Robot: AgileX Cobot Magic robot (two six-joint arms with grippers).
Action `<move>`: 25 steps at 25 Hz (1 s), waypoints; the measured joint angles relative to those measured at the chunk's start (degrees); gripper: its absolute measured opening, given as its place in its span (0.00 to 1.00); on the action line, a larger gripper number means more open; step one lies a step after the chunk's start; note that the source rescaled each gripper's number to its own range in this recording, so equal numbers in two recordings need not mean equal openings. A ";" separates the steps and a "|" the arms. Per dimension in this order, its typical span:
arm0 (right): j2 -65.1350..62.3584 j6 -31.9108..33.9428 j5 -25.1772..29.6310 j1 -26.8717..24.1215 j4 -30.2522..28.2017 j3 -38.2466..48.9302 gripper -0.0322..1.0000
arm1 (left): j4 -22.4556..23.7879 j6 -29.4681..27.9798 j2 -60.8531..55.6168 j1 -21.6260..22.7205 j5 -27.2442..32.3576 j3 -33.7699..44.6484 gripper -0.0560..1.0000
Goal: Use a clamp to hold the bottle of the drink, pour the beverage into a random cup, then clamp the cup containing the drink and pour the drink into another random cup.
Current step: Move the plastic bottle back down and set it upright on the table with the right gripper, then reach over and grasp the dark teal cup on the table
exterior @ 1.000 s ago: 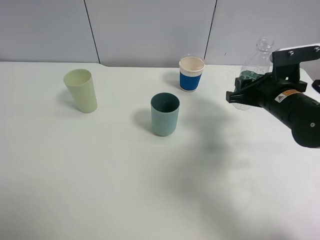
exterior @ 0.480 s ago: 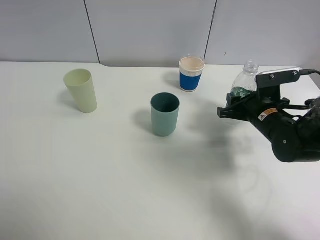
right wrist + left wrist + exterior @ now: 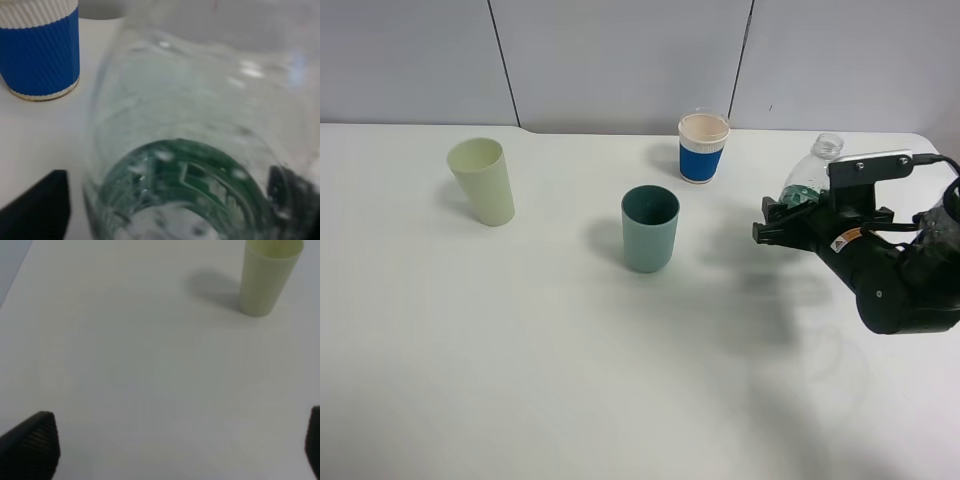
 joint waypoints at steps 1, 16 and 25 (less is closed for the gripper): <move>0.00 0.01 -0.05 0.00 0.00 0.00 0.81 | 0.00 0.00 0.00 0.00 0.00 0.00 1.00; -6.25 -0.35 1.93 0.00 -1.30 0.00 0.99 | 0.06 0.00 0.00 0.00 0.00 0.00 1.00; -26.10 -7.81 14.84 0.00 2.90 0.22 0.99 | 0.06 0.00 0.00 0.00 0.00 0.00 1.00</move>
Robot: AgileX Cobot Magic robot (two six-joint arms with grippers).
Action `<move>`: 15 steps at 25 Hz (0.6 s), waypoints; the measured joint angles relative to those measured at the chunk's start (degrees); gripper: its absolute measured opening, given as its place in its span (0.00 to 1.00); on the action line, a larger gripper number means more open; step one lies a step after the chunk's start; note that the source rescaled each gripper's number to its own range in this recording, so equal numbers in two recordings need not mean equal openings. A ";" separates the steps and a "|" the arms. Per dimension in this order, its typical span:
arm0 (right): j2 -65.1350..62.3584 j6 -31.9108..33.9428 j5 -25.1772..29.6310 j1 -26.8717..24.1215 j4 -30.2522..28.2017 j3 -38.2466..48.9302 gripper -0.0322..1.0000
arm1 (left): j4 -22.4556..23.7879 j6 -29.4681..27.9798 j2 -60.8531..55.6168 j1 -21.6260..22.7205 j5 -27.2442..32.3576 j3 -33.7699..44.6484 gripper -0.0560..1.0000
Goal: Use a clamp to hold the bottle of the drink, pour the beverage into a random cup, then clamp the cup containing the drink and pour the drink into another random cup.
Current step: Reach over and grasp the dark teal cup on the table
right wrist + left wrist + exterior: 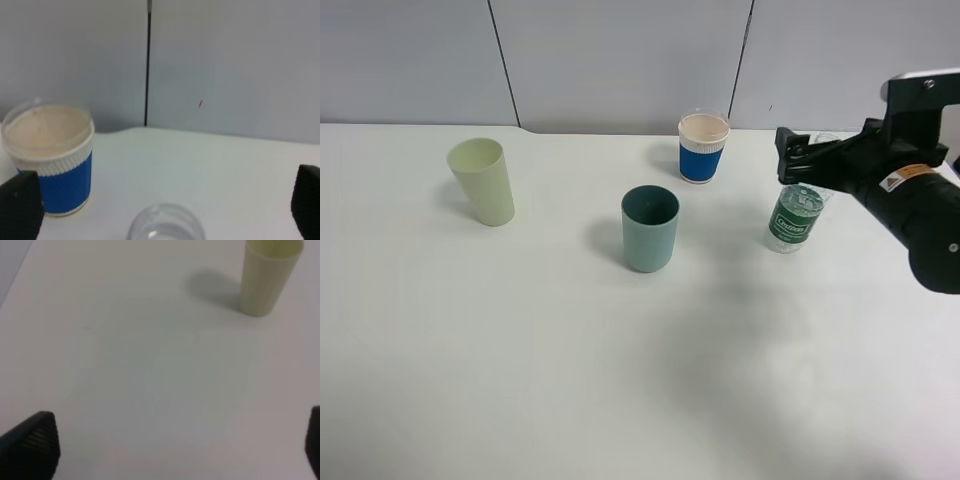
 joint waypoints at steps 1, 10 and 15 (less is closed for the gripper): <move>-1.80 -1.49 1.02 0.00 0.64 0.05 0.99 | 0.00 0.00 0.00 0.00 0.00 0.00 1.00; -20.84 -15.26 8.26 -0.11 7.41 0.07 0.99 | 0.00 0.00 0.00 0.00 0.00 0.00 1.00; -29.31 -18.59 10.03 -2.89 9.79 0.11 1.00 | 0.00 0.00 0.00 0.00 0.00 0.00 1.00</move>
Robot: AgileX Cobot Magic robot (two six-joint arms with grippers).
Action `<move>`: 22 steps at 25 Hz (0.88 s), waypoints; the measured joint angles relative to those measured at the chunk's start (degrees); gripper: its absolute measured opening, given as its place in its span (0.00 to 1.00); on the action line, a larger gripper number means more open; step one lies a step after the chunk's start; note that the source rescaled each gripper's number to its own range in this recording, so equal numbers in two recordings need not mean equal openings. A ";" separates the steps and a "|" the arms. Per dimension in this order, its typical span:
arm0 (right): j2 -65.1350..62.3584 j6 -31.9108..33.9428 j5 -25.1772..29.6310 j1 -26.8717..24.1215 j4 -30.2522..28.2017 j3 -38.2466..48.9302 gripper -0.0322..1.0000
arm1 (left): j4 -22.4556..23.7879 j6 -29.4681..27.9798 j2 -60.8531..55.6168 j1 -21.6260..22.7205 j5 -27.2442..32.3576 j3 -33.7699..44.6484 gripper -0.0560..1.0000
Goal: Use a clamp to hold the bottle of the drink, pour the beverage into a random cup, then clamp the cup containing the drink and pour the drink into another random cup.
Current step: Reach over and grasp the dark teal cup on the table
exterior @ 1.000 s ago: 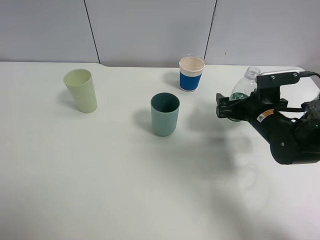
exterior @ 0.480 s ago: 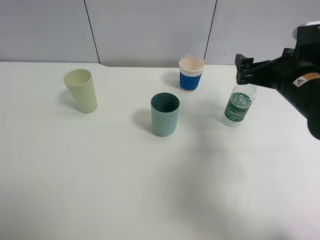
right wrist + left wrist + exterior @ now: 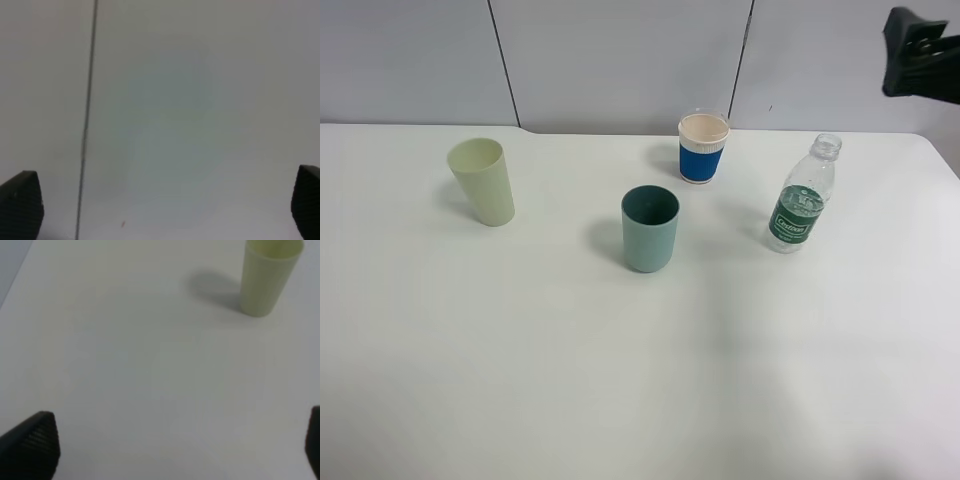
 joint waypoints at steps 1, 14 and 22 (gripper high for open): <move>-1.26 -0.21 0.74 -1.11 0.23 0.00 1.00 | 0.00 0.00 0.00 0.00 0.00 0.00 1.00; -21.81 -0.93 20.20 -21.82 -2.79 0.00 1.00 | 0.00 0.00 0.00 0.00 0.00 0.00 1.00; -33.03 -1.81 37.41 -26.09 -8.94 -1.97 1.00 | 0.00 0.00 0.00 0.00 0.00 0.00 1.00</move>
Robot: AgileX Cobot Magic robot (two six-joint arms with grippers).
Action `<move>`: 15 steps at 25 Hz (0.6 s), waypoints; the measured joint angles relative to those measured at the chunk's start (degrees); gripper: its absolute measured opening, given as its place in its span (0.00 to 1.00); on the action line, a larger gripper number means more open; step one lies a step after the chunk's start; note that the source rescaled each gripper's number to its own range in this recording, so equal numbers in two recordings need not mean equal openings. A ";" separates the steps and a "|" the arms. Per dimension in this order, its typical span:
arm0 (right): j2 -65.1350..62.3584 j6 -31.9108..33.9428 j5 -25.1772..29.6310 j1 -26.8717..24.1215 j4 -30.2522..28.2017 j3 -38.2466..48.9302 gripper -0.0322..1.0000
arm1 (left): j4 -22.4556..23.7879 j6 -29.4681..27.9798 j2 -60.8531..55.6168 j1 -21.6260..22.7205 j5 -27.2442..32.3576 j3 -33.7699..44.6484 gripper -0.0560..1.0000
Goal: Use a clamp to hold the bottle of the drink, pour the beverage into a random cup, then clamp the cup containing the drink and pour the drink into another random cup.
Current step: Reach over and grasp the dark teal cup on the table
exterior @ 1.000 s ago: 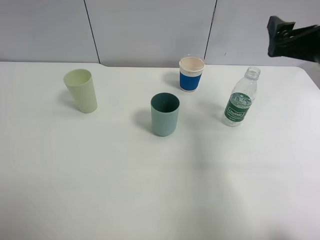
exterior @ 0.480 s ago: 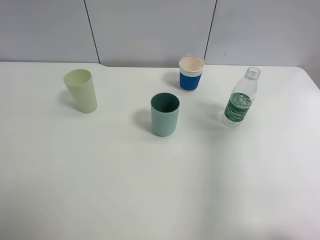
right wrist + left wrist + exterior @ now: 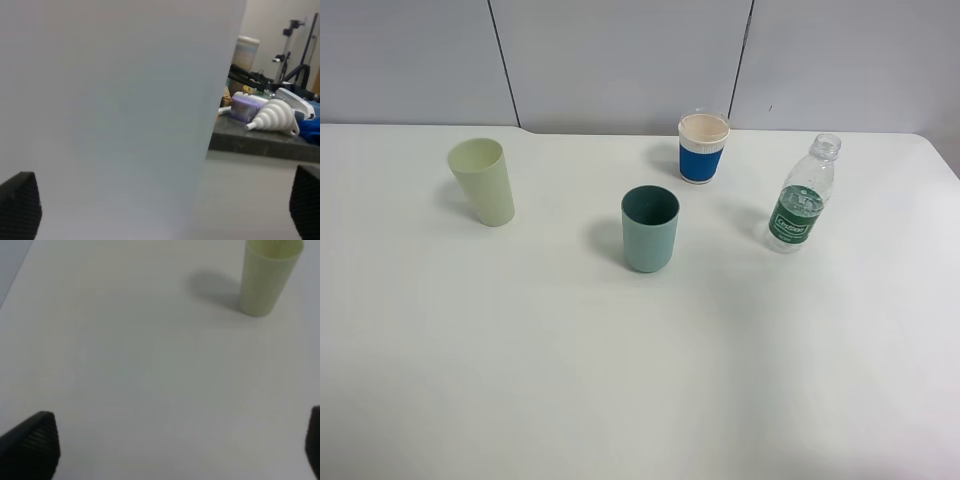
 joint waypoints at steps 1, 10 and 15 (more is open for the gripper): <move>-0.60 0.63 3.14 -0.29 -1.51 -1.05 1.00 | 0.00 0.00 0.00 0.00 0.00 0.00 1.00; -3.28 12.26 23.33 -0.32 -16.35 -8.78 1.00 | -0.04 0.00 0.00 0.00 0.00 0.00 1.00; -11.17 19.07 28.63 -0.32 -18.39 -8.84 1.00 | -0.04 0.00 0.00 0.00 0.00 0.00 1.00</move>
